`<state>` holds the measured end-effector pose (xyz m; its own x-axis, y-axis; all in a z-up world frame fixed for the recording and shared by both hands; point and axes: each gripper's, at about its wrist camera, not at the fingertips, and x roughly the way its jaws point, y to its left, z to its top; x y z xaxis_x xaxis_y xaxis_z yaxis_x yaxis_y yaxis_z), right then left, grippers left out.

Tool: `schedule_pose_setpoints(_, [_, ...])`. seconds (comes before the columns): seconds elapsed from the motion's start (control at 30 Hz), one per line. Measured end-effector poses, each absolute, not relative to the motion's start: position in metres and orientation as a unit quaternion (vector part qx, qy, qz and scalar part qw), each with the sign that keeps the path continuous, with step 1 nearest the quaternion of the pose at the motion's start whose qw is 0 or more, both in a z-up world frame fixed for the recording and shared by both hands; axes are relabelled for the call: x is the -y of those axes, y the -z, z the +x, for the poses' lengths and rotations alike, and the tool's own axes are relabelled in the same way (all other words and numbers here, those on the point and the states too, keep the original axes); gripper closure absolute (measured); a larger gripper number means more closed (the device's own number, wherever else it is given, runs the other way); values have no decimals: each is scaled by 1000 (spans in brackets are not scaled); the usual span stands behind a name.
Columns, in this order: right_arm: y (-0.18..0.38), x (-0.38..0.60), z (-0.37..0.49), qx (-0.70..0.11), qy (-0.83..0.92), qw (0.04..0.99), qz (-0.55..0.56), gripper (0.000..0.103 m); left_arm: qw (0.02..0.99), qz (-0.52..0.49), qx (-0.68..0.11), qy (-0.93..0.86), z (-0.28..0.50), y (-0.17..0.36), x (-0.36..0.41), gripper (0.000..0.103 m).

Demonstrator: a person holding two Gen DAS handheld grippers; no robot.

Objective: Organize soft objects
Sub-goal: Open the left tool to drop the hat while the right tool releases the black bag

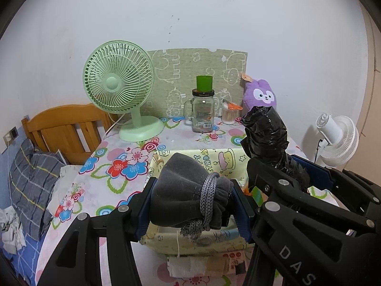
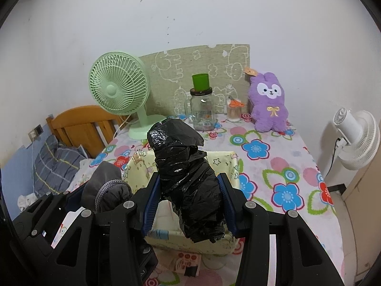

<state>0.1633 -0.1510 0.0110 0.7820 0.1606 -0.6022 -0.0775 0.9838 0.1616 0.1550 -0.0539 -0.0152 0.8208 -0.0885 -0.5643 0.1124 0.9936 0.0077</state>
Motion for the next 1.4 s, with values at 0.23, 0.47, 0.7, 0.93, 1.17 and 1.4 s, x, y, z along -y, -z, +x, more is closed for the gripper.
schedule_pose_setpoints(0.23, [-4, 150, 180, -327, -67, 940, 64, 52, 952, 17, -300, 51, 171, 21, 53, 43])
schedule_pose_setpoints(0.47, [9, 154, 199, -341, -73, 934, 75, 52, 945, 10, -321, 59, 191, 33, 57, 42])
schedule_pose_setpoints(0.7, [19, 158, 212, -349, -77, 931, 78, 52, 941, 7, -331, 64, 202, 42, 62, 40])
schedule_pose_setpoints(0.93, [24, 157, 217, -350, -85, 930, 73, 52, 942, 15, -331, 53, 204, 44, 61, 13])
schedule_pose_setpoints(1.17, [26, 153, 221, -352, -100, 928, 69, 51, 940, 21, -335, 55, 204, 46, 60, 7])
schedule_pose_setpoints(1.4, [23, 151, 218, -340, -99, 933, 64, 22, 941, 19, -333, 57, 201, 45, 59, 4])
